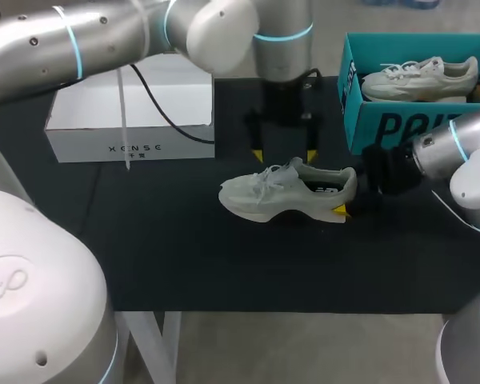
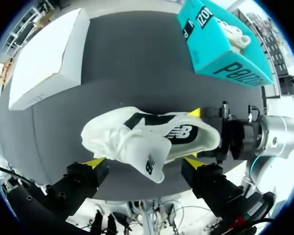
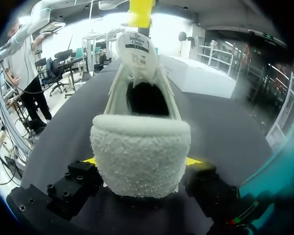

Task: Take the shoe out of the shoebox, open the shoe tongue, remove and reinsert the insole, then place the shoe into the shoebox

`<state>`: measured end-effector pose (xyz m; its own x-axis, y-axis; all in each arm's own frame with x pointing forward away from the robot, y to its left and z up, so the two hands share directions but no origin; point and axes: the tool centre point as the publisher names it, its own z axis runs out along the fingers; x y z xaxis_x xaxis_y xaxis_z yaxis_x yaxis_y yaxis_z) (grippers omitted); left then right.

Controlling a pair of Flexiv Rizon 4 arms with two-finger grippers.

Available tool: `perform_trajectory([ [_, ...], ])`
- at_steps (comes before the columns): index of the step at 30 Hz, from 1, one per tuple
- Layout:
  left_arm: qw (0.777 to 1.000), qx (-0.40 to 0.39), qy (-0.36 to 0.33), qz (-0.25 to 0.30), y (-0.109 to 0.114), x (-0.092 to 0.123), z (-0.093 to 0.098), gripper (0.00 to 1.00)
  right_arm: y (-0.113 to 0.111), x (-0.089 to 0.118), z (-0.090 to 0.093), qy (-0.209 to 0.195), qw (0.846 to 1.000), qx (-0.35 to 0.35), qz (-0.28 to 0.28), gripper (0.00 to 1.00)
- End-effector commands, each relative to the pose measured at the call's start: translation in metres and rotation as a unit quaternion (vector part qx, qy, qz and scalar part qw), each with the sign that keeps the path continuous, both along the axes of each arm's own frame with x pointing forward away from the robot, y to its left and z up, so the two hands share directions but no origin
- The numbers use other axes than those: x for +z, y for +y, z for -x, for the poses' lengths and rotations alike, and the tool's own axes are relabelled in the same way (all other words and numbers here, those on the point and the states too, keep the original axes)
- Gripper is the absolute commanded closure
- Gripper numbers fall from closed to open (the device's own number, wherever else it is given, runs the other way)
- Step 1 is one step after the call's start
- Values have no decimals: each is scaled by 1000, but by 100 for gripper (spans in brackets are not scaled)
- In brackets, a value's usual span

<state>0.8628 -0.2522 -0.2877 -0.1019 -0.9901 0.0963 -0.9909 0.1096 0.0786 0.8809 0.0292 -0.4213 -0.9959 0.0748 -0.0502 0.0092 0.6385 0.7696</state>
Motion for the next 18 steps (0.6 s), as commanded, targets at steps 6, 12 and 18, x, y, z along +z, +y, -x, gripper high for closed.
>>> perform_trajectory([
  [6, 998, -25, 24, -48, -16, -21, -2, 0, 1, -1, -1, -1, 1000, -1, 1, 100],
  [12, 996, -19, 18, -85, -7, -21, 3, 2, 1, -1, -1, -1, 1000, -1, 1, 100],
  [18, 994, -15, 11, -109, 3, -19, 2, 64, 1, -1, -1, -1, 1000, -1, 1, 100],
])
